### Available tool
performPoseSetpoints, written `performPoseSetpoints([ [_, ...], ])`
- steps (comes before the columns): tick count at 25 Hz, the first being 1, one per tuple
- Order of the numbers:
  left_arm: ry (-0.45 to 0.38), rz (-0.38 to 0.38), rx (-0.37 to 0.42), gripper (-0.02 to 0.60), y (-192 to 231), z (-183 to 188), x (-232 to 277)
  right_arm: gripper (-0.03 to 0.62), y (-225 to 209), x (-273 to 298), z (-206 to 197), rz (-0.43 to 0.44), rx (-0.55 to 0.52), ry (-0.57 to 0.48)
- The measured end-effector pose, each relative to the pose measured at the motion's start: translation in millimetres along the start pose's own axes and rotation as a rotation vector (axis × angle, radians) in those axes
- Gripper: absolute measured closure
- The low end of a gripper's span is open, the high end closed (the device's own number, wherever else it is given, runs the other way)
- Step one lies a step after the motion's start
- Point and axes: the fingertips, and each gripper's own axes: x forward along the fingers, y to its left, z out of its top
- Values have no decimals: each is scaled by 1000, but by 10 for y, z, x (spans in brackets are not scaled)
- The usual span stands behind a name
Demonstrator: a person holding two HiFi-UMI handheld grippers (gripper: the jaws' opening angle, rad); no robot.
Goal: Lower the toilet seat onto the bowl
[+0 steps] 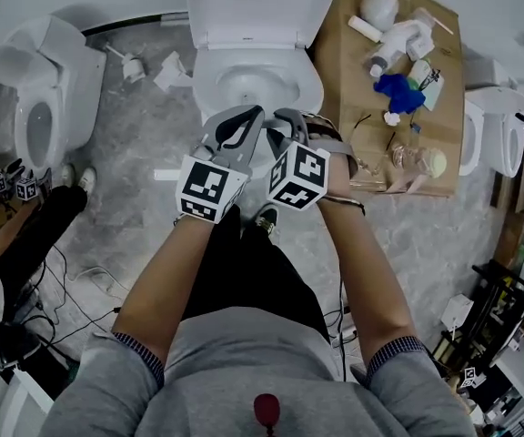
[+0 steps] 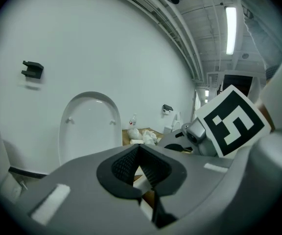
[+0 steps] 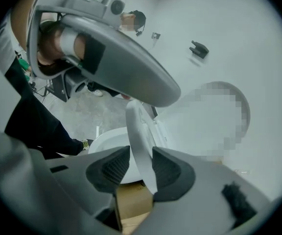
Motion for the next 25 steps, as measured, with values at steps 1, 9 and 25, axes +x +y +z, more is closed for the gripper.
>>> performPoseSetpoints([
  [1, -1, 11, -15, 578, -36, -34, -13, 439, 40, -5, -19, 2, 2, -8],
  [9, -6, 52, -19, 578, -240, -206, -129, 431, 256, -12, -64, 53, 104, -98],
  [25, 1, 145, -48, 578, -383, -612, -337, 454, 670, 135, -252, 149, 359, -195],
])
